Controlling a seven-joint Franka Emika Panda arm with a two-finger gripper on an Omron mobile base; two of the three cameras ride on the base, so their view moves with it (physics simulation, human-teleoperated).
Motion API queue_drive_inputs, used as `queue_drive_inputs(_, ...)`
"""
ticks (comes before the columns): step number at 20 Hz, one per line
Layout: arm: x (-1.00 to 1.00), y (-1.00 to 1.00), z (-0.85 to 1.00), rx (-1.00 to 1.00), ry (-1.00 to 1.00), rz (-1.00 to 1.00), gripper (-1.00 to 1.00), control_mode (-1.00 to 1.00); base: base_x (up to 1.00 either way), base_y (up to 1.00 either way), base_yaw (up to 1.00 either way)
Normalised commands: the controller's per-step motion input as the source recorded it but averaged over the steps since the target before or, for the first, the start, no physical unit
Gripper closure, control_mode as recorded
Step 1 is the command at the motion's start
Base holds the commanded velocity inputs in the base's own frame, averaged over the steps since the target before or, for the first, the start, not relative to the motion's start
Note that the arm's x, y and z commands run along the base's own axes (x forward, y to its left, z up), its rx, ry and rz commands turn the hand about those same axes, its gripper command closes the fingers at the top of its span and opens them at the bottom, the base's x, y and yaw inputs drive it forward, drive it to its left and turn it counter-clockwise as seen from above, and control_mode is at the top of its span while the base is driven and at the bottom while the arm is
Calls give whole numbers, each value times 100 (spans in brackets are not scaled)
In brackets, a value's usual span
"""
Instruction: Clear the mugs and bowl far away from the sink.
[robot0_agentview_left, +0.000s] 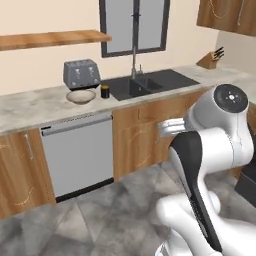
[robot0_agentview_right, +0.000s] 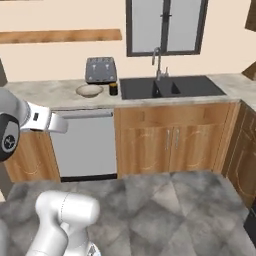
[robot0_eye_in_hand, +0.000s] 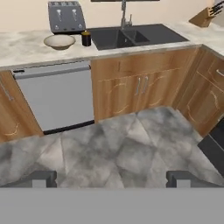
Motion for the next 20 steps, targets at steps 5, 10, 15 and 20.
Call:
queue_drive_inputs(5,0,0,0,0,0,0,-100,100,99,-58,29)
queue_drive_inputs(10,0,0,0,0,0,0,-100,100,100,-59,28)
queue_drive_inputs(15,0,0,0,0,0,0,-100,100,99,-45,33)
queue_drive_inputs(20,0,0,0,0,0,0,-100,100,67,-3,30)
